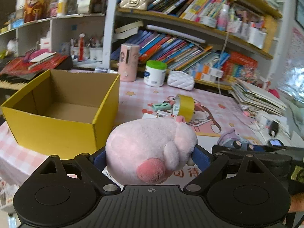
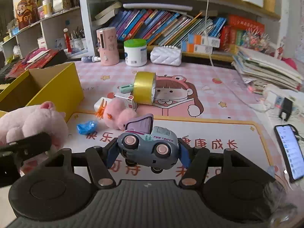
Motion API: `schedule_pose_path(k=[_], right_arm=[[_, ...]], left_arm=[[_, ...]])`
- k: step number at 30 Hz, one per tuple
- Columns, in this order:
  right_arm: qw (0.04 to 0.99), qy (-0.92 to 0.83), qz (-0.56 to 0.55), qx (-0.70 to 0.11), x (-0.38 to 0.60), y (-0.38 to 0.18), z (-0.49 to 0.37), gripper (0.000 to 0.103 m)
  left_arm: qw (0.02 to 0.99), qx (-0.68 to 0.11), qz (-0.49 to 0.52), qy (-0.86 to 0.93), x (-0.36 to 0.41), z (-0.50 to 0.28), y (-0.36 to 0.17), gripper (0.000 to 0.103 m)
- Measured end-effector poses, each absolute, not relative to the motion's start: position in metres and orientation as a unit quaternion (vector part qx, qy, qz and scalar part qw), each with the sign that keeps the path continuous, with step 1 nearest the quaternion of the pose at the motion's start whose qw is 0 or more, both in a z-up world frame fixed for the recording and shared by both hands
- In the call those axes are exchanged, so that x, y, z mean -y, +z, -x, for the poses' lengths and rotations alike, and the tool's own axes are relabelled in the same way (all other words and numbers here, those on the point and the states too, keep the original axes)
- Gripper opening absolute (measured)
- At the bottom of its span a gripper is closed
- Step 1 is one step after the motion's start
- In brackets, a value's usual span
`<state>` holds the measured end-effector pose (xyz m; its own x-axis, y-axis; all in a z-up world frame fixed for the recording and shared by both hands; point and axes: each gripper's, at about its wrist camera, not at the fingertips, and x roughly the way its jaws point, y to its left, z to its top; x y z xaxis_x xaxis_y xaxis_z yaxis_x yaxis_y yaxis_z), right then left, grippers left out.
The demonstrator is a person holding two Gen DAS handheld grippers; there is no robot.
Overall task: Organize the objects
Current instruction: 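Lift the pink pig with the left tool while the right tool grasps the toy truck, then carry the pig and the truck toward the yellow box with both tools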
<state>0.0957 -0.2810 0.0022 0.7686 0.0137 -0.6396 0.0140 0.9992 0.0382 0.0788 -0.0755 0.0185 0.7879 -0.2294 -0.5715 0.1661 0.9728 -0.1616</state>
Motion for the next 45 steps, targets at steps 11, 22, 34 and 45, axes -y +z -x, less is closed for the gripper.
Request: schedule_pose_path(k=[11, 22, 34, 45], right_arm=[[0.927, -0.057, -0.039, -0.368, 0.175, -0.014, -0.039, 0.061], [0.91, -0.018, -0.045, -0.411, 0.06, -0.033, 0.014, 0.061], [0.913, 0.016, -0.025, -0.407, 0.012, -0.02, 0.035, 0.061], [0.92, 0.019, -0.014, -0.39, 0.001, -0.009, 0.045, 0.061]], left_arm=[[0.931, -0.339, 0.047, -0.125, -0.046, -0.035, 0.002, 0.091], [0.93, -0.353, 0.038, -0.098, -0.138, 0.008, -0.001, 0.091], [0.938, -0.33, 0.062, -0.087, -0.176, 0.028, 0.008, 0.091], [0.942, -0.314, 0.07, -0.093, -0.186, 0.032, 0.014, 0.091]])
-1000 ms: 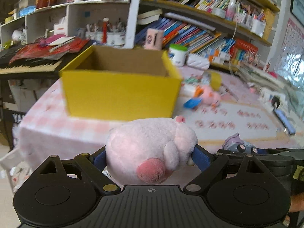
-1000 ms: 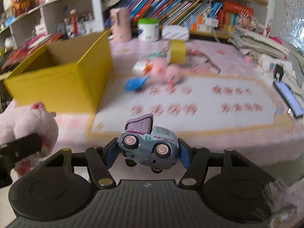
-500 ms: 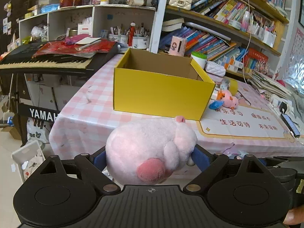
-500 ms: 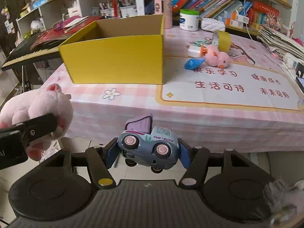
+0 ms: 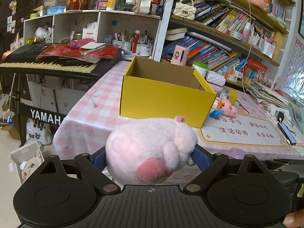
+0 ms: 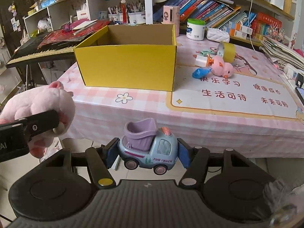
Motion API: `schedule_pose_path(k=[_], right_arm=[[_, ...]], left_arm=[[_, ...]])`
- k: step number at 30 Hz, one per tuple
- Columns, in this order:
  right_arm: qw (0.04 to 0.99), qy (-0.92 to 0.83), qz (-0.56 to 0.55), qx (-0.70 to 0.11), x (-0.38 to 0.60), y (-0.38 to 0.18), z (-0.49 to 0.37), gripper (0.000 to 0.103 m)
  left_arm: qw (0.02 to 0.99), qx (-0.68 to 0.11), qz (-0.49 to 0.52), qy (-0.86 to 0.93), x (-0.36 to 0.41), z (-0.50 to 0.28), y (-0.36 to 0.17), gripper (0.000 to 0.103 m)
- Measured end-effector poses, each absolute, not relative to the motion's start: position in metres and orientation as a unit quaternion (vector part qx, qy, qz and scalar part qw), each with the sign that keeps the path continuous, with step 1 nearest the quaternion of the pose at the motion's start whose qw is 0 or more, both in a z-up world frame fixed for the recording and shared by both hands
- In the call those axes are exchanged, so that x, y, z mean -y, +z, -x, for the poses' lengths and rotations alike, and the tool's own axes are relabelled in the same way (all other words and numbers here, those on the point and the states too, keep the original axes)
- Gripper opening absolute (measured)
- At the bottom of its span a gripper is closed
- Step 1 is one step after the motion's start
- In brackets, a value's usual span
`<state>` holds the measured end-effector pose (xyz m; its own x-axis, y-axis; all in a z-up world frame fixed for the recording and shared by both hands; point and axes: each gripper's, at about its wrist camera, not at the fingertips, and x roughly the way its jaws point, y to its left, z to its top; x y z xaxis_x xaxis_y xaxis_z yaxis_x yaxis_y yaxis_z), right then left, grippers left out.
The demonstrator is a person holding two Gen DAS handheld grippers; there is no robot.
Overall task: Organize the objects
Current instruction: 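Carry the pig and the truck toward the yellow box with both tools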
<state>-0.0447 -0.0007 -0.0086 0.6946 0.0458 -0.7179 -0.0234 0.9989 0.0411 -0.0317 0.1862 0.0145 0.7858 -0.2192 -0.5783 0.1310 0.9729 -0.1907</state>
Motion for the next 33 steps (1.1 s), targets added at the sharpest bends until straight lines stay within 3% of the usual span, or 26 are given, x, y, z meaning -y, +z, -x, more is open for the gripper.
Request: schedule_pose_path(k=[33], right_arm=[[0.933, 0.059, 0.039, -0.353, -0.019, 0.002, 0.02, 0.061]], left_arm=[[0.948, -0.295, 0.083, -0.081, -0.189, 0.007, 0.019, 0.091]])
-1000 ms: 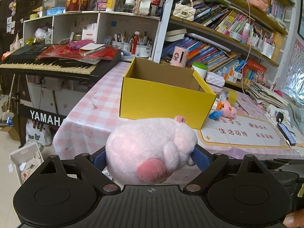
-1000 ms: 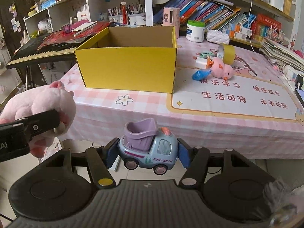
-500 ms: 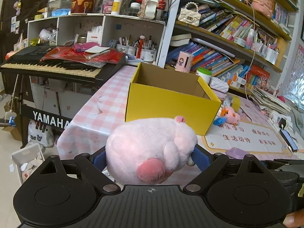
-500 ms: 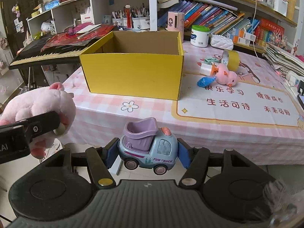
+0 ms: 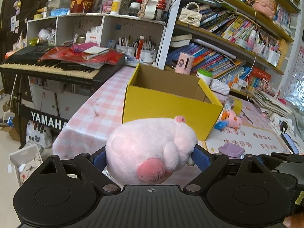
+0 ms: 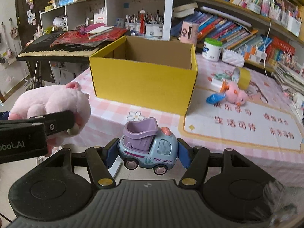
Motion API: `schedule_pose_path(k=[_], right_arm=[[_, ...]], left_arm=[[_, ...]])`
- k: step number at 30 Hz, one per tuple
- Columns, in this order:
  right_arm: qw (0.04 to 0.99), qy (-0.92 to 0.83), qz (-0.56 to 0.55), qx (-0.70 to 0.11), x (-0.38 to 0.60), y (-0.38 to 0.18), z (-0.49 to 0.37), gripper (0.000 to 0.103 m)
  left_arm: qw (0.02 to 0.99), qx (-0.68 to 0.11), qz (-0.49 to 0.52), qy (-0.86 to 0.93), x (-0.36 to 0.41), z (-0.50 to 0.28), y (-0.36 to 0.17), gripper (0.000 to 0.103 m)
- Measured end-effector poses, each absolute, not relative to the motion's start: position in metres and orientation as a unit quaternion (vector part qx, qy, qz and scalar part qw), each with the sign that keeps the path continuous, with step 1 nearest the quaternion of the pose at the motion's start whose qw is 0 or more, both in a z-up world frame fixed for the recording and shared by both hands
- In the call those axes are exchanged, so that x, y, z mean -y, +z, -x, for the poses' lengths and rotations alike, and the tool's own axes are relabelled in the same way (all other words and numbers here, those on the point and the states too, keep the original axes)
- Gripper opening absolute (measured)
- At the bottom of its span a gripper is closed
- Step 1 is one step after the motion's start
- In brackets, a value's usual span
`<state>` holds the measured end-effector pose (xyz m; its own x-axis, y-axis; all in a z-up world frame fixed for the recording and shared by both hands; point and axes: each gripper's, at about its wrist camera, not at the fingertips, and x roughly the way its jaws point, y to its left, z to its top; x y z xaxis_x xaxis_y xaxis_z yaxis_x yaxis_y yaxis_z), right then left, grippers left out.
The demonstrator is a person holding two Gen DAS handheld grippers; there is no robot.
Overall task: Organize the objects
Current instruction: 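Carry the pig and the truck toward the yellow box with both tools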
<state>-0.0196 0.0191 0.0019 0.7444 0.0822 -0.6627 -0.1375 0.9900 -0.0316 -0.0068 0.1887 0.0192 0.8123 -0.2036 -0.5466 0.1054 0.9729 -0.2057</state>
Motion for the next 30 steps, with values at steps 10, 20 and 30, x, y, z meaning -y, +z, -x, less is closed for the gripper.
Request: schedule_pose_path(k=[10, 20, 30], right_arm=[[0.956, 0.058, 0.027, -0.286, -0.003, 0.028, -0.028, 0.061], [0.965, 0.091, 0.063, -0.236, 0.005, 0.047, -0.12, 0.061], [0.947, 0.127, 0.066, -0.288, 0.008, 0.011, -0.195, 0.061]], left_arm=[[0.966, -0.235, 0.075, -0.084, -0.172, -0.04, 0.046, 0.091], [0.974, -0.211, 0.069, -0.047, -0.146, -0.118, 0.057, 0.091], [0.967, -0.253, 0.03, -0.004, -0.124, -0.168, 0.034, 0.091]])
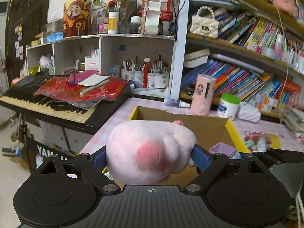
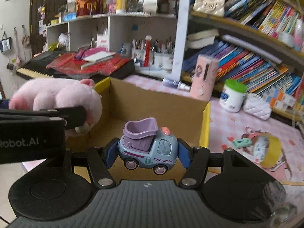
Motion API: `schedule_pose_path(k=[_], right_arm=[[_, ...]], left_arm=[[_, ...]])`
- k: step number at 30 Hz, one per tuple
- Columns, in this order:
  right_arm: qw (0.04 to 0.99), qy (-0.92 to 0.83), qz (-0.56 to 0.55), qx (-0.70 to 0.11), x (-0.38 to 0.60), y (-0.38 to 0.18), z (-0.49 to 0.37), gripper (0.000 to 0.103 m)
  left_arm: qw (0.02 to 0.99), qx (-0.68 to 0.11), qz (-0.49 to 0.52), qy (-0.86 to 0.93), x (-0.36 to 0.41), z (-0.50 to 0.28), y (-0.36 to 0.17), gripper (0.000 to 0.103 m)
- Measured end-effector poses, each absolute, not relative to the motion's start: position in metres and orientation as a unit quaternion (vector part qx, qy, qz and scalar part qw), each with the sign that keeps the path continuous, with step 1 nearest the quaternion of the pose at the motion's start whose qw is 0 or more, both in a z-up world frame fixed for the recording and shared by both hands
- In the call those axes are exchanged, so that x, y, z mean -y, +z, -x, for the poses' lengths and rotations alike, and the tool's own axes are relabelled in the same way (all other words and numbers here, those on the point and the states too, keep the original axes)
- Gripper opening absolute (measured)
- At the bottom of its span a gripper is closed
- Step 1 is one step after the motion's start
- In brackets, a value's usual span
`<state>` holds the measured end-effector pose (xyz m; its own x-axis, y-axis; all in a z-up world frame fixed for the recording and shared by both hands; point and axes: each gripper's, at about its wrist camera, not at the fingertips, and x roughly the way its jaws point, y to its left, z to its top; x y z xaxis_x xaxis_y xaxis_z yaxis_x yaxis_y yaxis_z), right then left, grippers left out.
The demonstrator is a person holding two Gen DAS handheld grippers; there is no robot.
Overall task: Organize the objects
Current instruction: 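Carry the pig and the truck toward the yellow box with both tools, then release the pig with the left tool while the right tool drops the truck into the box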
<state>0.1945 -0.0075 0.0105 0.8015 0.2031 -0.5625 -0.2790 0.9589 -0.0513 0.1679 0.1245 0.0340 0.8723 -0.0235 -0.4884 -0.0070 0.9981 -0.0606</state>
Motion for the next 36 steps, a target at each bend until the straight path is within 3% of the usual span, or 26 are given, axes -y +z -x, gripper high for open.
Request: schedule_pose_path(k=[4, 36], right_arm=[[0.933, 0.167, 0.084, -0.309, 0.008, -0.005, -0.213, 0.061], [0.838, 0.422, 0.109, -0.328, 0.055, -0.006, -0.29, 0.061]], left_arm=[[0.965, -0.261, 0.028, 0.009, -0.12, -0.179, 0.032, 0.087], [0.943, -0.325, 0.039, 0.058, -0.092, -0.214, 0.007, 0.085]])
